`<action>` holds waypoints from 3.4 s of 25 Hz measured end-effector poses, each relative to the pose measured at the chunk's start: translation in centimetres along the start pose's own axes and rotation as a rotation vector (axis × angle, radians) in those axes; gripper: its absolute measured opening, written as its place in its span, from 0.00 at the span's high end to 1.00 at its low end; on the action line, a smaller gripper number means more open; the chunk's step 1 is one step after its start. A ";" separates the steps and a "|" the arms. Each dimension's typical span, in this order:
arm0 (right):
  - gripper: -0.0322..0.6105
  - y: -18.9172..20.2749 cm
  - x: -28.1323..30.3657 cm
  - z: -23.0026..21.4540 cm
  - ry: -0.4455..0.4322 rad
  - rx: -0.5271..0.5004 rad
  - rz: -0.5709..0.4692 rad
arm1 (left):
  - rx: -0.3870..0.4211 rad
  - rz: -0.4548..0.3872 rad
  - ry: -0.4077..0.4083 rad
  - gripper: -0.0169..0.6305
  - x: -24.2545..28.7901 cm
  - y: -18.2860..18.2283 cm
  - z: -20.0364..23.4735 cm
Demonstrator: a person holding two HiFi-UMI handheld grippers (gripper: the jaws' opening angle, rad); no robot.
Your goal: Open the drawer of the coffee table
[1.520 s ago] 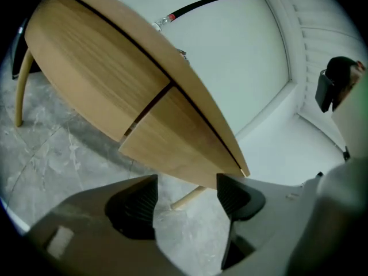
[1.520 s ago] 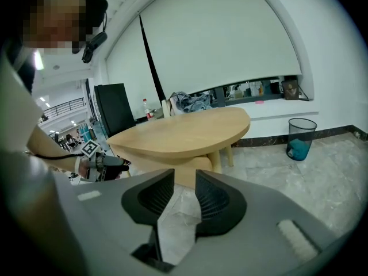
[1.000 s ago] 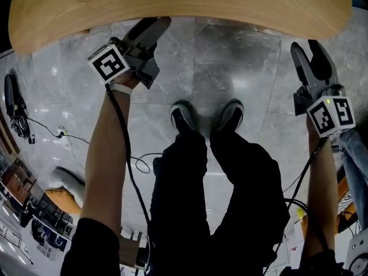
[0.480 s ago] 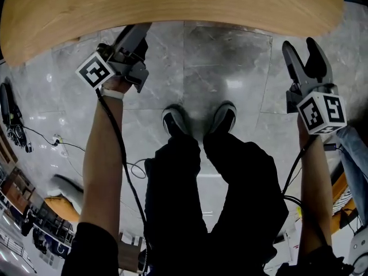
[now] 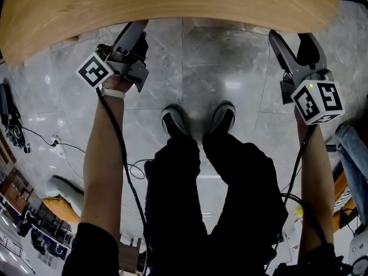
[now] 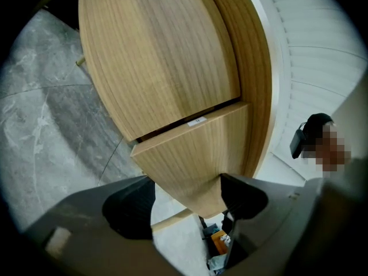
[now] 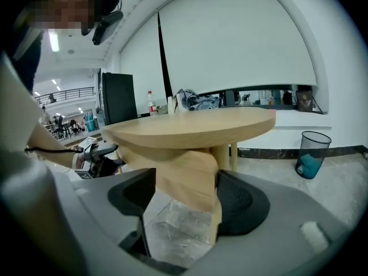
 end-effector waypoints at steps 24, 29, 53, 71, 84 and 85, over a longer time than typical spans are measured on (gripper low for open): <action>0.47 2.5 -3.9 2.8 0.061 0.066 0.227 | 0.842 0.531 -0.729 0.43 -8.0 -0.6 -4.8; 0.48 2.3 -3.7 2.7 0.067 0.049 0.235 | 0.802 0.503 -0.735 0.54 -6.7 -0.2 -4.6; 0.48 5.2 -8.6 5.5 0.099 0.105 0.233 | 0.705 0.523 -0.801 0.54 -11.4 4.4 -7.0; 0.48 9.5 -11.8 7.6 0.082 0.079 0.320 | 0.653 0.593 -0.853 0.54 -15.2 8.9 -7.2; 0.48 8.0 -14.4 6.4 0.083 0.027 0.350 | 0.722 0.733 -0.862 0.54 -16.9 8.8 -8.4; 0.50 7.2 -15.4 6.1 0.089 0.019 0.348 | 0.723 0.734 -0.873 0.54 -17.6 8.3 -9.1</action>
Point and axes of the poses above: the fingertips, and each gripper's own axes: x forward along the fingers, z to its left, y out of its underside, the point moved 1 cm from there along -x, backward along the fingers, and after that the axes turned 1 degree about x, right-handed, at the moved point
